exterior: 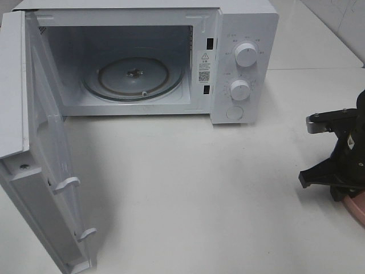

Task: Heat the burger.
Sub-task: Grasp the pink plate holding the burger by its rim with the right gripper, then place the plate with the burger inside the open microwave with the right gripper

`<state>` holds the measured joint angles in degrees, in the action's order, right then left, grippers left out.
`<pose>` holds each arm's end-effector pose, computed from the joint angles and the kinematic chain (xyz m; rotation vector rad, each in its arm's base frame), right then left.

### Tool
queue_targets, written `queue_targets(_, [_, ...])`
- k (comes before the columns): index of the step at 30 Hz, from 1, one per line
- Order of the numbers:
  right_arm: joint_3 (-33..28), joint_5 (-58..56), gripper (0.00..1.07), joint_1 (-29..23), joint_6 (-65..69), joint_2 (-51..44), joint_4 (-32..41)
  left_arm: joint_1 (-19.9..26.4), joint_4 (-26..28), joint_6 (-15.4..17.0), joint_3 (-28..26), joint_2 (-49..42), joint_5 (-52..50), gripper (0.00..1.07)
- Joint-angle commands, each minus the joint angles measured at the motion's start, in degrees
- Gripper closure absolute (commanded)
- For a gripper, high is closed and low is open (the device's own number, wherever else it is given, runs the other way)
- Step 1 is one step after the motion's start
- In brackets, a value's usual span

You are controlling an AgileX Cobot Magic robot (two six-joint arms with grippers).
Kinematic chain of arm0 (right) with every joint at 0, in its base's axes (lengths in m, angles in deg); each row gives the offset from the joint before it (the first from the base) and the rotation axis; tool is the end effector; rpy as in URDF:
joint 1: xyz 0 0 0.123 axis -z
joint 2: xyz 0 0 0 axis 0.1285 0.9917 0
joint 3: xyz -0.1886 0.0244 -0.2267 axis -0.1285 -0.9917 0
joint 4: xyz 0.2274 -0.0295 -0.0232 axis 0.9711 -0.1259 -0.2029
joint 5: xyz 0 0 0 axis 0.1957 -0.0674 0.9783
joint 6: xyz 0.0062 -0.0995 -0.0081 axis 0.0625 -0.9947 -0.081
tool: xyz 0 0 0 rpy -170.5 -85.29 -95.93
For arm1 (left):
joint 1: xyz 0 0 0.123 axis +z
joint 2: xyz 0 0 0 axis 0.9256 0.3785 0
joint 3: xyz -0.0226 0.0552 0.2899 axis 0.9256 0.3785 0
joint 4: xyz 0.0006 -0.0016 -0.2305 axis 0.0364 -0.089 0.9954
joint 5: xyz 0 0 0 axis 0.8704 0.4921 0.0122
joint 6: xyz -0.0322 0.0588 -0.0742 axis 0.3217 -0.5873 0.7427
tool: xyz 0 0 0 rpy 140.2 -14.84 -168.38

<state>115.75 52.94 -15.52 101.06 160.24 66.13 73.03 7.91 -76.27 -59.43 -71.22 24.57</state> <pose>0.2663 0.0221 0.1261 -0.1044 2.9441 -0.2062 -0.0296 -0.0258 0.2699 0.0961 1.9976 -0.1473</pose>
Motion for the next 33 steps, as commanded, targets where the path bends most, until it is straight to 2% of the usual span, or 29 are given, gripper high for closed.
queue_targets(1, [-0.4,-0.4,0.94,0.2,0.9,0.8,0.4,0.1,0.3,0.2,0.1,-1.0,0.3,0.09])
queue_targets(2, [-0.4,-1.2,1.03,0.2,1.1,0.8,-0.7,0.1,0.3,0.2,0.1,-1.0,0.3,0.09])
queue_targets(3, [-0.4,-1.7,1.07,0.2,1.3,0.8,-1.3,0.1,0.3,0.2,0.1,-1.0,0.3,0.09])
queue_targets(14, [-0.3,-7.0,1.07,-0.9,2.9,0.6,-3.9,0.1,0.3,0.2,0.1,-1.0,0.3,0.09])
queue_targets(25, [-0.5,-15.0,1.07,-7.8,8.1,-4.7,-10.0,0.1,0.3,0.2,0.1,-1.0,0.3,0.09])
queue_targets(27, [-1.2,-16.5,1.07,-9.6,9.8,-6.4,-12.5,0.1,0.3,0.2,0.1,-1.0,0.3,0.09])
queue_targets(33, [-4.5,-17.8,1.07,-12.3,12.5,-10.3,-14.0,0.1,0.3,0.2,0.1,-1.0,0.3,0.09])
